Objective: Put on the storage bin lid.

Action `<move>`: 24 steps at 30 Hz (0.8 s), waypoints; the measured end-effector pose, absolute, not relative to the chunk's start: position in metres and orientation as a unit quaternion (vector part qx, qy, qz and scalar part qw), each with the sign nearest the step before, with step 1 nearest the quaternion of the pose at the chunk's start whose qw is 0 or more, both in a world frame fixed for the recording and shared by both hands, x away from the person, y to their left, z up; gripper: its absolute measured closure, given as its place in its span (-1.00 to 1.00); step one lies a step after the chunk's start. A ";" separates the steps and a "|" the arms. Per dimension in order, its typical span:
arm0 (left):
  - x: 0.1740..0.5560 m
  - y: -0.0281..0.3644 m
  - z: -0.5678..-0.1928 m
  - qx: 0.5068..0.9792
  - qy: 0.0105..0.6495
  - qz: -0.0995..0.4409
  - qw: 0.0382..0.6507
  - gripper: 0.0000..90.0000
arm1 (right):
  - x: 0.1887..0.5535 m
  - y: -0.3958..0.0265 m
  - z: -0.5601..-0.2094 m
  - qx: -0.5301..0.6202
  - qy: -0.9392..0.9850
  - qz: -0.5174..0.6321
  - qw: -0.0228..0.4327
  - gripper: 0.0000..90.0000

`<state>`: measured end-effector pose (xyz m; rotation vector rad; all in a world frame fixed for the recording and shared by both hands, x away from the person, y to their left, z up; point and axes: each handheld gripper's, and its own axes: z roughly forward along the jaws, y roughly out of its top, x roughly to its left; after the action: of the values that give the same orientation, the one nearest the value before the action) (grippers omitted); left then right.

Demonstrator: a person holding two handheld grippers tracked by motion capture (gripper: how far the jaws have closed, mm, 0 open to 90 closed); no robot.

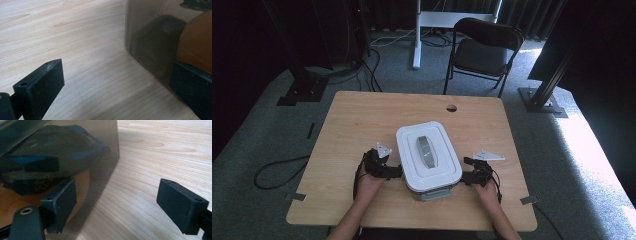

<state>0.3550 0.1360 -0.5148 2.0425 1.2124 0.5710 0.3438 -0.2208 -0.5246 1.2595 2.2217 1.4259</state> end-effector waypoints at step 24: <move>0.359 0.145 -0.520 0.787 0.452 0.215 0.360 -0.98 | 0.337 -0.241 -0.522 0.443 0.751 0.461 0.165 -0.71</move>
<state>0.3592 0.1448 -0.5199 2.0297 1.1664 0.5530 0.3370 -0.2411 -0.5220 1.2619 2.1402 1.3137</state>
